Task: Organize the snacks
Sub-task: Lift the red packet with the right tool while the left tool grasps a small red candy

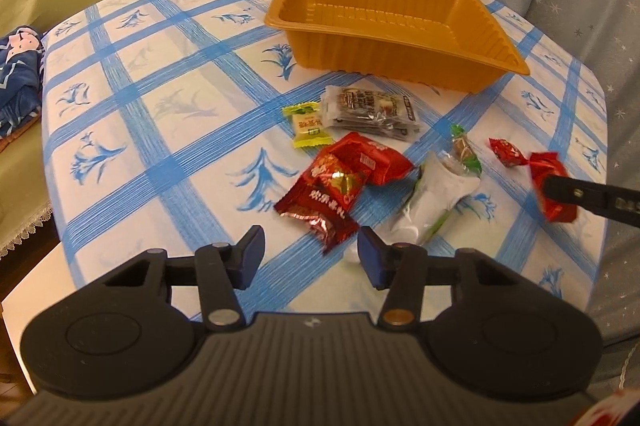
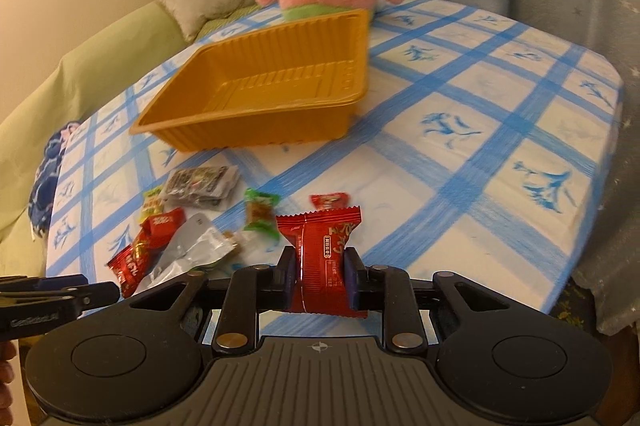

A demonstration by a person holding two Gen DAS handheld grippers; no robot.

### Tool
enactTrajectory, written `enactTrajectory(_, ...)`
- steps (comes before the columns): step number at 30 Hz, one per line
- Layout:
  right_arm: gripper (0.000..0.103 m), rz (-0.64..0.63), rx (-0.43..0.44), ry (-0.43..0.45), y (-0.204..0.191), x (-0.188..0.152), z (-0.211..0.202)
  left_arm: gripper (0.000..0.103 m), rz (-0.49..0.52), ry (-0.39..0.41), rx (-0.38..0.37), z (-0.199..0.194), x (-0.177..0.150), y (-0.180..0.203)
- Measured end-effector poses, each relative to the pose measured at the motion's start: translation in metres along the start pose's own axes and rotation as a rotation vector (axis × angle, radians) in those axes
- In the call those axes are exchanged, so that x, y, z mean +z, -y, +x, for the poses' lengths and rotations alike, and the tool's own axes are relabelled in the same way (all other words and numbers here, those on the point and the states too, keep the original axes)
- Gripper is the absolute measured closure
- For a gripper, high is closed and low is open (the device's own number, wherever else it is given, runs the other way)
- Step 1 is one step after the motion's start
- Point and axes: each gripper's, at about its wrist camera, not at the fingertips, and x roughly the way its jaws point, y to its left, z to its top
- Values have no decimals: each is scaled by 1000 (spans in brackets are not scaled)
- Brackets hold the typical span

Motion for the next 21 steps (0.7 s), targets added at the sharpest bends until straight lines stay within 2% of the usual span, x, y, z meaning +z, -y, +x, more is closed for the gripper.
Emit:
enactTrajectory(12, 78, 74, -25, -6, 27, -10, -14, 54, 22, 9, 30, 30, 11, 4)
enactTrajectory(21, 78, 79, -25, -15, 31, -14, -16, 56, 24, 7, 74, 25, 5, -22)
